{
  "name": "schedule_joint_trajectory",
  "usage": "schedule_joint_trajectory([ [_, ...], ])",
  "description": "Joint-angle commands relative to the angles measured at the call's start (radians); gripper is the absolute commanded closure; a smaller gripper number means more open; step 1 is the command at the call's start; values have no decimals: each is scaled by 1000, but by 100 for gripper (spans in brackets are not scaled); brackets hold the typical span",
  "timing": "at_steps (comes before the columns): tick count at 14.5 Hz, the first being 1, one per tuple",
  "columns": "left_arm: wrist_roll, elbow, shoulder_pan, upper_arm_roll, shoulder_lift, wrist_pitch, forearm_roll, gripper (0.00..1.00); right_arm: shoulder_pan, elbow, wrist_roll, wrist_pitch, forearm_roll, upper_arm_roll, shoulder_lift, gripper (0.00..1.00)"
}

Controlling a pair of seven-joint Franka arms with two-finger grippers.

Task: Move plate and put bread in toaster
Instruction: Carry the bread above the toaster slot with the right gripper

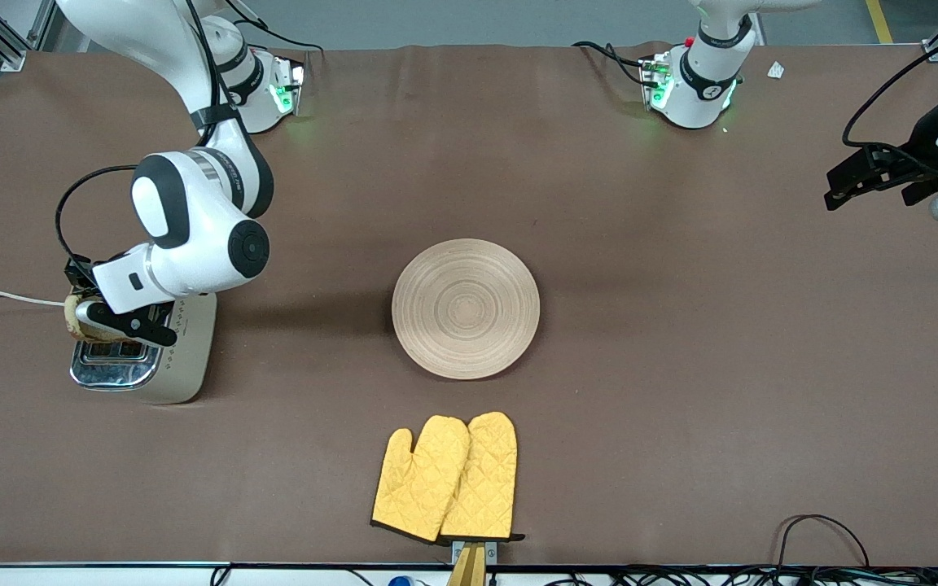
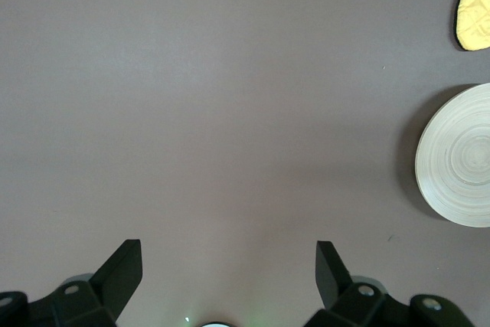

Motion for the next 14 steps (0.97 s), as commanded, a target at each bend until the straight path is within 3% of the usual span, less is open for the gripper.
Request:
schedule_joint_trajectory([
  [1, 13, 2, 1, 0, -8, -13, -2, 0, -3, -45, 51, 40, -30, 4, -30, 100],
  [12, 15, 2, 1, 0, -6, -13, 1, 0, -14, -87, 178, 130, -28, 4, 39, 100],
  [13, 15, 2, 1, 0, -6, -13, 3, 0, -31, -87, 179, 158, -18, 6, 40, 95],
  [14, 15, 2, 1, 0, -6, -13, 3, 0, -43, -85, 180, 179, -5, 8, 40, 77],
])
